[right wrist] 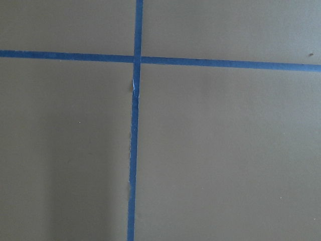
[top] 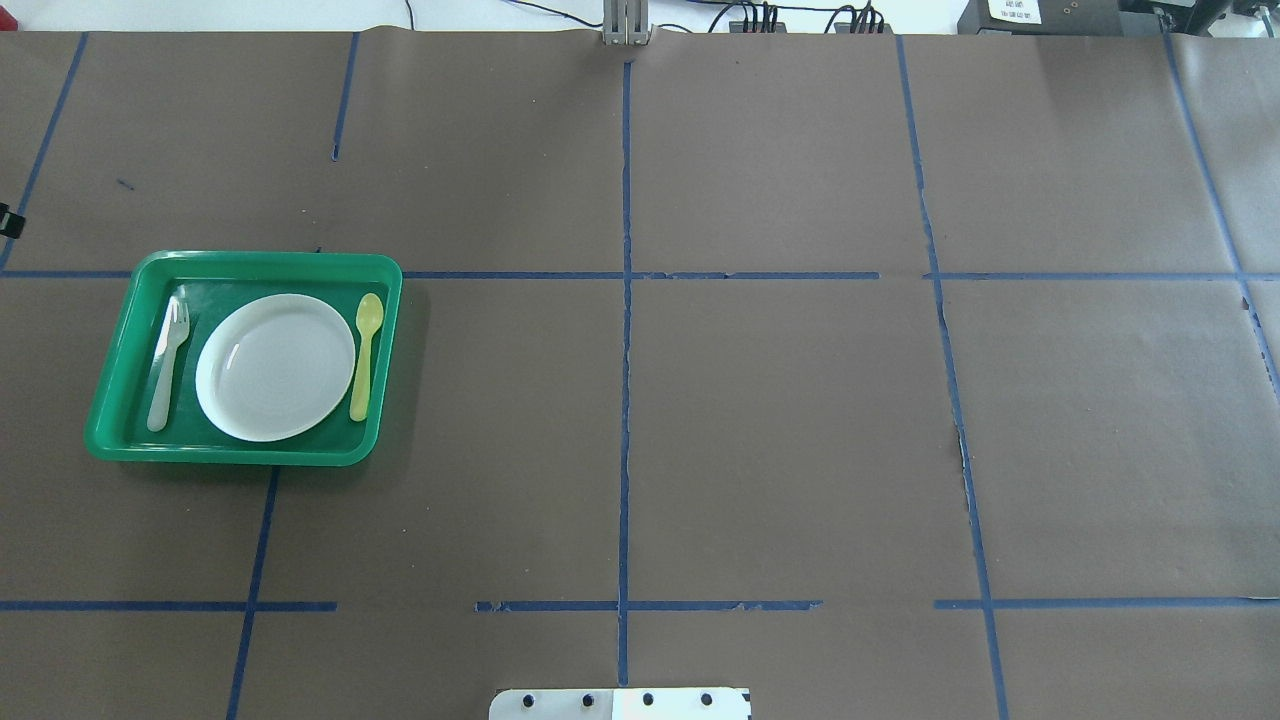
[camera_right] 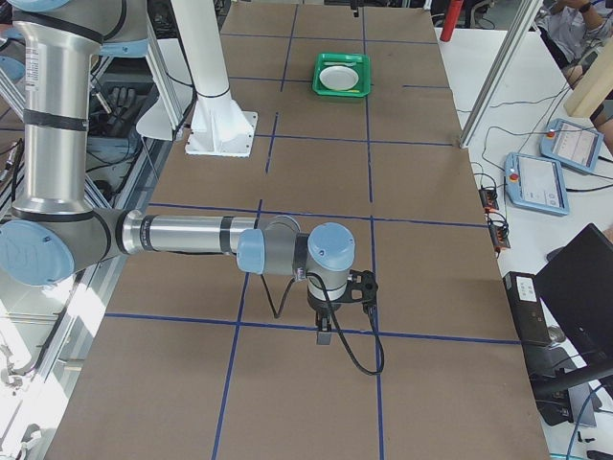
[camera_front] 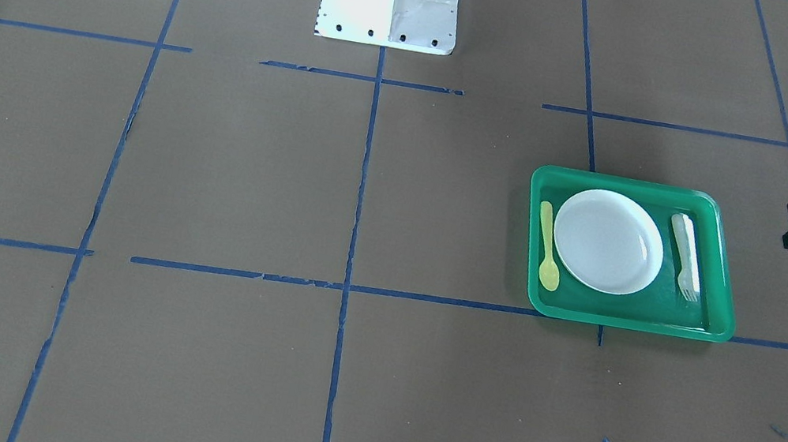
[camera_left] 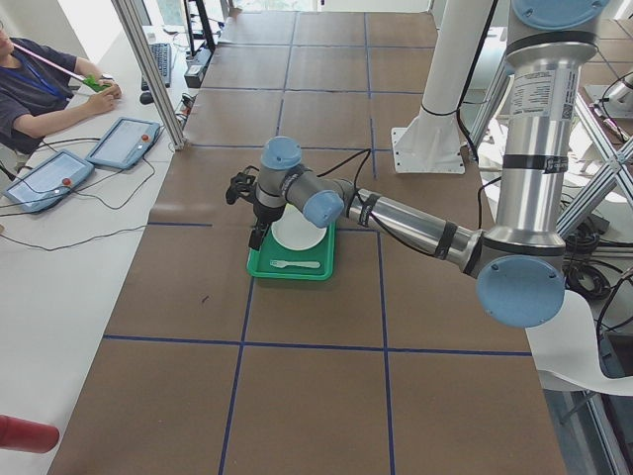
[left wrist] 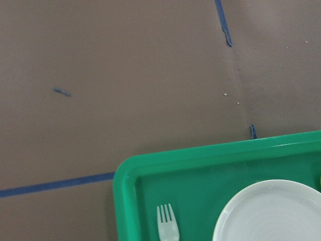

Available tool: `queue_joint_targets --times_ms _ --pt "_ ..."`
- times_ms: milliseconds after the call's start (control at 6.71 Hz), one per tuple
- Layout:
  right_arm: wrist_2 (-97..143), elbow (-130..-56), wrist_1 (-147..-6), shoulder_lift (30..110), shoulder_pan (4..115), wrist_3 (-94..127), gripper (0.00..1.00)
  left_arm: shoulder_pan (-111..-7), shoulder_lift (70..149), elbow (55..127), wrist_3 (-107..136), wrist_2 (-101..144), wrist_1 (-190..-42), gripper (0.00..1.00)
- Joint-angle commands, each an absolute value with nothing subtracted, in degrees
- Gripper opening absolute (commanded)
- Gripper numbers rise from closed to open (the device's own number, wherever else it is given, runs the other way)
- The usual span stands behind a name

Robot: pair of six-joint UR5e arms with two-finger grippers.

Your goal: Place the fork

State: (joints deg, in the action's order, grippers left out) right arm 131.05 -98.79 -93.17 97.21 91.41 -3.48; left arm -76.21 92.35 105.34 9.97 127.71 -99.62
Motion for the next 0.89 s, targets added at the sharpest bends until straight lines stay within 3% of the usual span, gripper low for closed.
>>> queue_joint_targets --times_ms 0,298,745 --pt "131.0 -98.8 -93.2 97.2 91.4 -3.5 1.00 -86.3 91.6 100.4 -4.5 129.2 -93.1 1.00" --pt "131.0 -98.8 -93.2 97.2 91.4 -3.5 1.00 -93.9 90.3 91.5 -12.9 130.3 -93.1 1.00" --pt "131.0 -98.8 -93.2 97.2 91.4 -3.4 1.00 -94.0 86.4 89.5 -13.1 138.5 -93.4 1.00"
